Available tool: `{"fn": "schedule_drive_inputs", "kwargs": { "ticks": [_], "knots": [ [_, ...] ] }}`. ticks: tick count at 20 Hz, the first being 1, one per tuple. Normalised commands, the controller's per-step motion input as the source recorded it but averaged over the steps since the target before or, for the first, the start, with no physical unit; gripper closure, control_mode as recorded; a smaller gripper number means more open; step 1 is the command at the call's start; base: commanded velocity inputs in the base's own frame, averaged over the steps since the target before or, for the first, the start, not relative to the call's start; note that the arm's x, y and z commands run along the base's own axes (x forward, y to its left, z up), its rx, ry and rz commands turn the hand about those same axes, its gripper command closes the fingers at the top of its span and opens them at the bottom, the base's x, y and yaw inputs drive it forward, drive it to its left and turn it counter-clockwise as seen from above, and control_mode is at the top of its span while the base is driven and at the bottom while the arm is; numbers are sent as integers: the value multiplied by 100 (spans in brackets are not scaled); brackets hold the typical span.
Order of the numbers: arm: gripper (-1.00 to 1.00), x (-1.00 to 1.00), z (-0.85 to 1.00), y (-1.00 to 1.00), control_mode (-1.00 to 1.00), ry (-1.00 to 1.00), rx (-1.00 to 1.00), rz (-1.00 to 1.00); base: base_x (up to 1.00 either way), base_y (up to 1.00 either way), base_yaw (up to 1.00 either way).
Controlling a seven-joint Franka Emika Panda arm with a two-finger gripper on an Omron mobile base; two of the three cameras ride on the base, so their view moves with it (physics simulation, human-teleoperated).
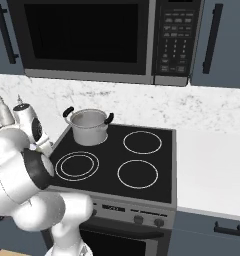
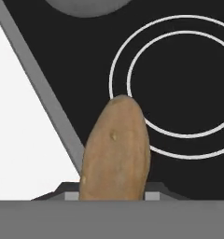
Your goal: Put the sweet potato and corn in the pot. Retrieve the spatula and lightly stir the vegetables in the pot.
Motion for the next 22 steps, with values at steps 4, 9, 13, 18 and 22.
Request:
{"fn": "schedule_drive_inputs", "kwargs": {
  "ticks": [4,9,13,18,22],
  "knots": [
    [100,9,71,-84,-100,-13,0,0,0,0,0],
    [100,30,40,-56,-100,-12,0,0,0,0,0],
    [100,33,47,-1,-100,-23,0,1,0,0,0],
    [100,38,61,-6,-100,-4,0,0,0,0,0],
    [100,49,22,-30,-100,0,0,0,0,0,0]
  ]
}}
